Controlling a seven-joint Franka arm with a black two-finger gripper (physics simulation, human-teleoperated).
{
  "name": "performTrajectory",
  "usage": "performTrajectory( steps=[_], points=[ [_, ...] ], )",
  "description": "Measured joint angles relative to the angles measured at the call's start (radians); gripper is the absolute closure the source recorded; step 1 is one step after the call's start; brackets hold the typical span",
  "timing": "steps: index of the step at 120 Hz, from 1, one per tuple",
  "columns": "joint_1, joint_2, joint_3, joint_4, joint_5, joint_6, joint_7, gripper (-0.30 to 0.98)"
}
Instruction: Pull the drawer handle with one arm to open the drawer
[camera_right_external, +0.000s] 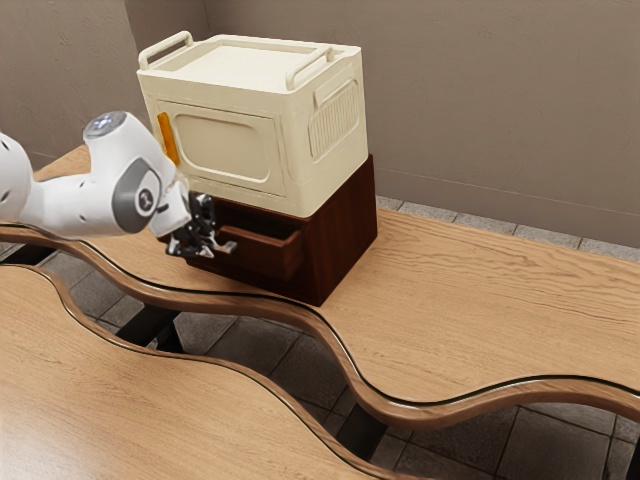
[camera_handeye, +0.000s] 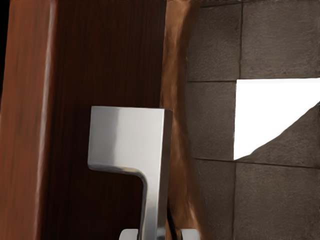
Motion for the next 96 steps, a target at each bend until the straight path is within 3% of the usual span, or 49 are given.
performTrajectory(
  steps=[96],
  points=[
    [-0.003, -0.161, 0.011, -0.176, 0.007, -0.014, 0.003, 0.67]
  ],
)
